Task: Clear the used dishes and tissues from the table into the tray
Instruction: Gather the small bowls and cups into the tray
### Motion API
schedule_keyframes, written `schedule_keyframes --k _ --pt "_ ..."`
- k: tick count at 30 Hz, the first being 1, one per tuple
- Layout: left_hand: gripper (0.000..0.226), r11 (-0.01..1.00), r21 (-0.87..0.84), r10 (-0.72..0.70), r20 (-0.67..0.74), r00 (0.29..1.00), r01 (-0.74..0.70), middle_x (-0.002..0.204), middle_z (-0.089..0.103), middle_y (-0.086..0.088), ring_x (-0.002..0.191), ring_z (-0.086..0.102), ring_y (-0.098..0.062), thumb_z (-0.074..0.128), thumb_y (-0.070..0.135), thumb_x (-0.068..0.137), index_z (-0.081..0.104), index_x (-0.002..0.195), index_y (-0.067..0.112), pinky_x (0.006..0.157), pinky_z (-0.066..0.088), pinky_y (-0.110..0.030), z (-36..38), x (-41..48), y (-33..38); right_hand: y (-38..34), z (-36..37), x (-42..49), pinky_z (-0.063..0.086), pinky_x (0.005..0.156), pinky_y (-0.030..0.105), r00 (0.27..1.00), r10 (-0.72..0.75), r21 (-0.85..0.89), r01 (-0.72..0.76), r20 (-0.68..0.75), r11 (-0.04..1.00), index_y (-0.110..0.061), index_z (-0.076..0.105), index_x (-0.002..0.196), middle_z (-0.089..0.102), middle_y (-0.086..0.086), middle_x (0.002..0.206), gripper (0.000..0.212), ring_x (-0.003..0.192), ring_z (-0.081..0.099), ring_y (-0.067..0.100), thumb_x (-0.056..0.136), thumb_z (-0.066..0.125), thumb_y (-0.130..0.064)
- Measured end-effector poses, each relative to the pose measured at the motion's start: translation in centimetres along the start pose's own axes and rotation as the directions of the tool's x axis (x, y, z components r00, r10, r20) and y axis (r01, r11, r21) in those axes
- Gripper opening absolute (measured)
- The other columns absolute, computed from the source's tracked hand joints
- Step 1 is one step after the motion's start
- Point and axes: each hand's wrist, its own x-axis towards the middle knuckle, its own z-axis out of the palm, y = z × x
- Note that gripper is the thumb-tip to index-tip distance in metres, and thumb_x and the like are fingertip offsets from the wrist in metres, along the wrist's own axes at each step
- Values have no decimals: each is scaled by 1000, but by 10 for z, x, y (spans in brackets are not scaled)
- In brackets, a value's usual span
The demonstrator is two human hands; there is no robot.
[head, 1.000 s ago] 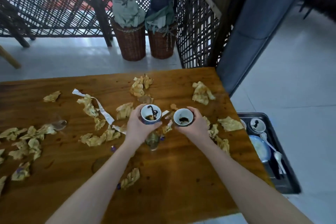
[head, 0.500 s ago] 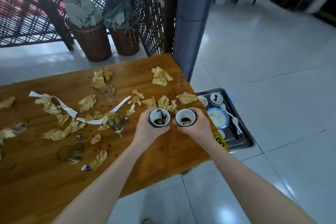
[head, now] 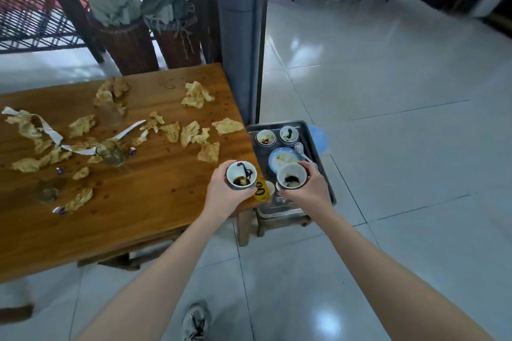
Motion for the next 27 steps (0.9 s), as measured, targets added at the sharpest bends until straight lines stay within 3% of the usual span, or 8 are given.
schedule_keyframes --k 5,9,13,16,18,24,27 --pt "69 999 -12 -44 44 998 44 112 59 5 104 55 -11 90 20 57 55 117 25 84 45 -19 53 -21 13 34 -41 -1 41 69 2 1000 19 -1 -19 -7 1000 -27 50 111 59 -10 99 69 90 57 8 54 88 -18" --pt "68 996 -28 -86 69 994 88 110 58 8 103 55 -8 90 17 57 55 114 27 77 41 -11 98 -25 12 59 -58 7 43 83 18 998 58 -34 -59 -28 998 -16 54 117 54 2 110 71 100 53 14 54 87 -14" --pt "67 993 -34 -105 104 989 109 112 60 2 103 56 -11 89 13 57 55 113 23 86 47 -23 133 -15 8 82 -67 23 35 75 5 994 108 -42 -109 -34 993 -15 54 117 52 -1 108 69 94 50 8 55 84 -9" --pt "67 989 -47 -134 95 986 138 112 59 2 101 56 -8 88 8 58 54 115 18 82 44 -13 153 2 4 96 -71 46 35 68 -1 991 129 -29 -130 -32 991 -19 55 112 53 -4 103 65 91 53 9 54 82 -6" --pt "65 986 -57 -149 84 985 154 110 57 2 100 55 -9 86 5 59 53 114 16 79 42 -9 166 14 -1 104 -72 65 38 67 2 988 152 -25 -152 -13 988 -20 54 110 56 -3 104 65 91 55 11 54 82 -7" --pt "66 967 -50 -247 66 967 251 115 58 2 107 55 -14 86 8 61 53 117 19 93 46 -32 203 43 -28 130 -61 116 42 74 11 981 181 -48 -178 68 983 -22 52 111 57 -3 107 67 95 57 13 54 84 -8" --pt "65 948 -74 -307 36 951 308 111 60 4 104 57 -11 85 6 61 52 113 25 90 48 -29 217 50 -46 150 -52 133 49 84 27 972 198 -77 -189 127 979 -25 52 112 59 -4 107 68 96 58 13 53 85 -12"
